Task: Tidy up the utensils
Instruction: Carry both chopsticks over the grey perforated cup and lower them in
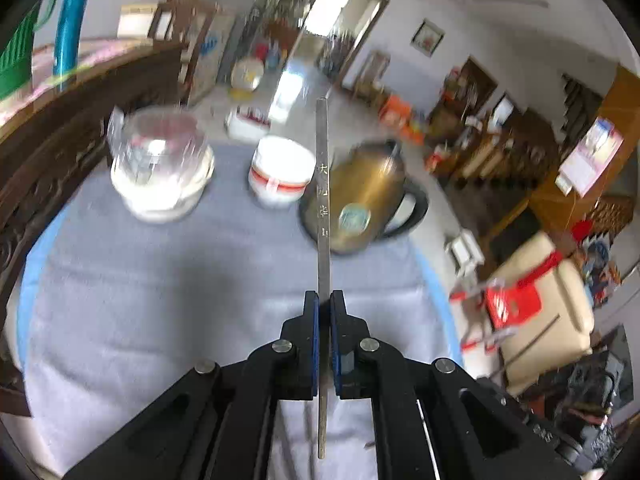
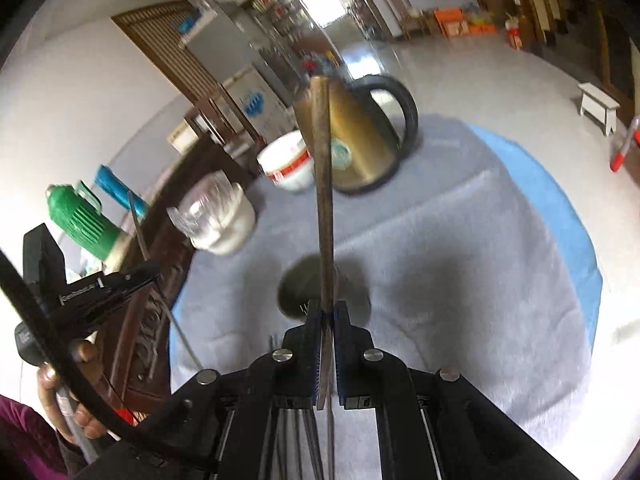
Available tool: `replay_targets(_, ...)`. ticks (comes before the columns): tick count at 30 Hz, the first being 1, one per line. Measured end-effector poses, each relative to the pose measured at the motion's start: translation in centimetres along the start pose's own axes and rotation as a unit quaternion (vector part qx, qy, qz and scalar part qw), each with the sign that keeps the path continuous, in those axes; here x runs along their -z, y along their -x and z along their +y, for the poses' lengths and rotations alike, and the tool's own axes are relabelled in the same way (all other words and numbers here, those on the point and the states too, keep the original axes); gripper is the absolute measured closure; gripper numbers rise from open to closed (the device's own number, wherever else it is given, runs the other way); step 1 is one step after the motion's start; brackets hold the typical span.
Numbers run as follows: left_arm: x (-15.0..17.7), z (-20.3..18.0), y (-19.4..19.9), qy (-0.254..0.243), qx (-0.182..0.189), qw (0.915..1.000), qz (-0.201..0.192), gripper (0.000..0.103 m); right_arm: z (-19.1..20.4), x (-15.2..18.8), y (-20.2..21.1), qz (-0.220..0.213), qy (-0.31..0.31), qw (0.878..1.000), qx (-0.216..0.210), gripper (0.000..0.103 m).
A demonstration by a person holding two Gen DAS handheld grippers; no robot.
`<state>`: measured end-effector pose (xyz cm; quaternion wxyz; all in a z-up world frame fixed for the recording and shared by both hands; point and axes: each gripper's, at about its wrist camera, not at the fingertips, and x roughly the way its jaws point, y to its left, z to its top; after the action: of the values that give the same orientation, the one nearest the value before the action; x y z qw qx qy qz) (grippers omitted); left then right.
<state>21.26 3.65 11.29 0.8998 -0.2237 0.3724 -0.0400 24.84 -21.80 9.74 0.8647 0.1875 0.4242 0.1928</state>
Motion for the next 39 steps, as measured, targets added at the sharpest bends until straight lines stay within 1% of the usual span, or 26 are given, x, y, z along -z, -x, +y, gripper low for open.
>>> replay_targets(2,-0.4,-0.8,-0.5,0.003,0.003,0.9994,-0.034,0.097,0.3,-0.8,0.5,-0.021,-0.002,1.000,-0.005,0.097)
replay_targets(6,-0.6,-1.4,-1.9,0.014,0.000,0.9966,-0.082,0.097,0.7,-2.3,1.4,-0.069,-0.008,0.998,-0.003,0.097)
replay_targets(7,-0.7,-1.5,-2.3,0.019,0.000,0.9959,-0.089,0.097,1.0,-2.8,1.2,-0.082,-0.010,0.997,0.000,0.097)
replay_targets(11,-0.6,-1.8,-4.4,0.020,-0.011,0.9934,-0.112,0.097,1.3,-3.8,-0.5,-0.106,-0.012,0.994,0.011,0.097)
replay_targets(12,-0.4,-1.9,-4.9,0.016,-0.017,0.9928,-0.117,0.097,1.5,-3.8,-0.9,-0.114,-0.006,0.993,0.020,0.097)
replay_targets(16,0.4,-2.4,-7.0,-0.006,-0.036,0.9906,-0.132,0.097,1.9,-3.7,-2.9,-0.122,0.011,0.992,0.038,0.097)
replay_targets(21,1.8,-2.6,-9.2,-0.029,-0.041,0.9896,-0.135,0.097,1.8,-3.2,-5.3,-0.116,0.027,0.991,0.054,0.097)
replay_targets(25,2.8,-2.5,-9.9,-0.043,-0.041,0.9893,-0.133,0.097,1.5,-2.6,-6.8,-0.105,0.030,0.992,0.056,0.097)
replay_targets(31,4.0,-2.1,-10.5,-0.054,-0.035,0.9919,-0.110,0.097,1.0,-1.6,-9.1,-0.073,0.029,0.996,0.052,0.097)
replay_targets(39,5.1,-1.8,-10.5,-0.054,-0.028,0.9948,-0.082,0.097,0.0,-0.9,-10.4,-0.041,0.009,0.998,0.039,0.097)
